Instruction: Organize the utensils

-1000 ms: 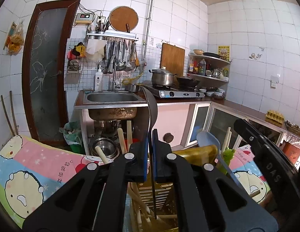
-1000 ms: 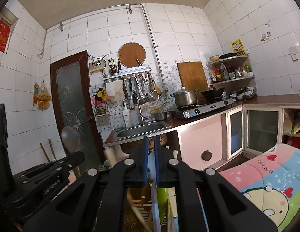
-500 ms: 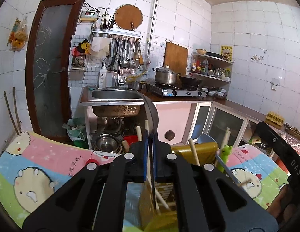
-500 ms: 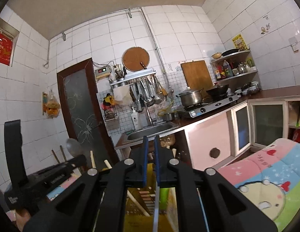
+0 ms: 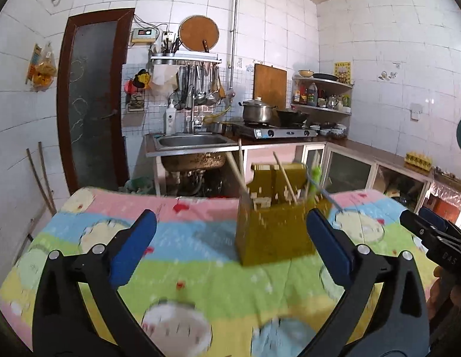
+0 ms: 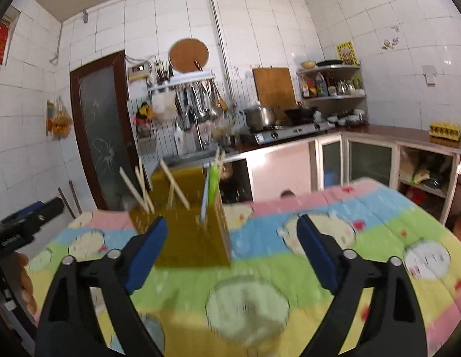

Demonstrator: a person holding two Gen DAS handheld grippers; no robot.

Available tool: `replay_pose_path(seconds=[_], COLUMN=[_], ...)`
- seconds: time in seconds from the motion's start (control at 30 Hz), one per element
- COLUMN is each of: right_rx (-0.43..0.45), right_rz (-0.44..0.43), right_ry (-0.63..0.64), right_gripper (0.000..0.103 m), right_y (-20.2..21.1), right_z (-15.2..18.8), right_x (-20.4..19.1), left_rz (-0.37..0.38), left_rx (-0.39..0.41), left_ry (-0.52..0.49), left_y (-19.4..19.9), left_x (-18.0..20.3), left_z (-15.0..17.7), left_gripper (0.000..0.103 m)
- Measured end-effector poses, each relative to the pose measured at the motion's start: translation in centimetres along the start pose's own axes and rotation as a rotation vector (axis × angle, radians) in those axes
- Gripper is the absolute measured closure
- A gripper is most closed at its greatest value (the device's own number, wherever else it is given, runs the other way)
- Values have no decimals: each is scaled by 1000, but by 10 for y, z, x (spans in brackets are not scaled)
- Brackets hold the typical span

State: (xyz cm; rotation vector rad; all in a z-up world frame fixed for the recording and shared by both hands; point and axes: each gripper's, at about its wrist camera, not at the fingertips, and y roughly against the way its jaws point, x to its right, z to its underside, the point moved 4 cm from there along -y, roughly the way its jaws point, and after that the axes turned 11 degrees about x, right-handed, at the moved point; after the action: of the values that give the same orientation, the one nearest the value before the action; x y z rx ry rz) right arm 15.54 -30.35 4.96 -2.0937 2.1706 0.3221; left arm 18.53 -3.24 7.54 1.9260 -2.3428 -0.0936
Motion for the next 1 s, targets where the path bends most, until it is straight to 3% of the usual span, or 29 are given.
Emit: replay_pose_path(seconds=[0.33,1.0], right_rx=[-54,-41], right_rz=[33,76], right_ry=[79,146], right_gripper=[6,5], right_y=[69,87], right_z=[42,72], right_x=[-12,-35], left_rz=[-26,-95], left_rx=[43,38], left_ry=[-37,24], left_y=[83,110], left_x=[15,0], left_z=[47,91], left_gripper=[5,5])
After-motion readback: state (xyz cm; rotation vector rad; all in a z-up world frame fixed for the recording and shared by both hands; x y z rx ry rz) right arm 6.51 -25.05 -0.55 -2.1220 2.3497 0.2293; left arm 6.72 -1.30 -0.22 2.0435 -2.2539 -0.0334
